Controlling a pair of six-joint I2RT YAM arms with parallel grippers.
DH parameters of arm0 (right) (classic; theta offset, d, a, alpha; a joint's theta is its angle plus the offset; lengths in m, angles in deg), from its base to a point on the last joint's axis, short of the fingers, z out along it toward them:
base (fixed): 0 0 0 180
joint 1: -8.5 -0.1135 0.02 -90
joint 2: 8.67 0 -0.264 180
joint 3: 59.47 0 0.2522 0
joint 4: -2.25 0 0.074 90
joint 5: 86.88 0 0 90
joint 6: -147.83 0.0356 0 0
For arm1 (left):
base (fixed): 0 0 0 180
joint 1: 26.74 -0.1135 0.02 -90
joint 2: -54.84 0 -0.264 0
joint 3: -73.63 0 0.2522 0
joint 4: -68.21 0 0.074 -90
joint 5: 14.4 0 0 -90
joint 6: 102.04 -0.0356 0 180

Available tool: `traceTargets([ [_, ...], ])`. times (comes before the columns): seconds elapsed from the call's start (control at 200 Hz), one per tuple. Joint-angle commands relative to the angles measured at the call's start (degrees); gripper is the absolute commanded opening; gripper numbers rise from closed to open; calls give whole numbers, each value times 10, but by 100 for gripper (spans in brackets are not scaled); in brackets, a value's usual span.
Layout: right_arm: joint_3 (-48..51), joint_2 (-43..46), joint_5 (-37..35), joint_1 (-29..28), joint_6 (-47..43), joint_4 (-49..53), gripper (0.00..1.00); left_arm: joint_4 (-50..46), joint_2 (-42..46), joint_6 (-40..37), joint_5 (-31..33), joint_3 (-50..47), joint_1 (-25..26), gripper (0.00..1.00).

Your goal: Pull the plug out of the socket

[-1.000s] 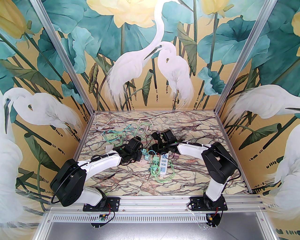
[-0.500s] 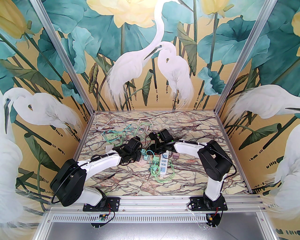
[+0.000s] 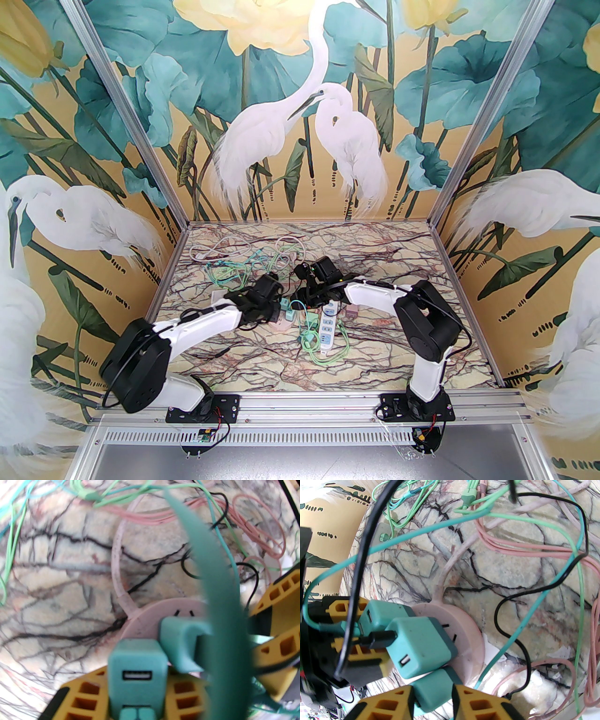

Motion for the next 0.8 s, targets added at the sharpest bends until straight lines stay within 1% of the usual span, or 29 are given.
traceTargets([
  [0.0, 20, -49, -85, -10, -19, 73, 34, 52, 61, 37, -84, 0, -31, 0],
  [0.165, 12, -54, -85, -15, -19, 75, 34, 49, 54, 28, -87, 0, -26, 0],
  [0.255, 7, -57, -85, -18, -19, 78, 34, 48, 47, 22, -49, 0, -5, 0],
  [0.385, -3, -61, -87, -22, -21, 85, 34, 31, 23, 4, 19, 15, 43, 0],
  [0.525, -9, -68, -89, -24, -21, 89, 34, 21, 3, -11, 50, 25, 70, 0],
  [0.675, -12, -71, -90, -26, -21, 91, 34, 17, 5, -7, 61, 25, 73, 0],
  [0.79, -12, -70, -92, -26, -21, 92, 34, 18, 38, 0, 51, 15, 64, 0],
])
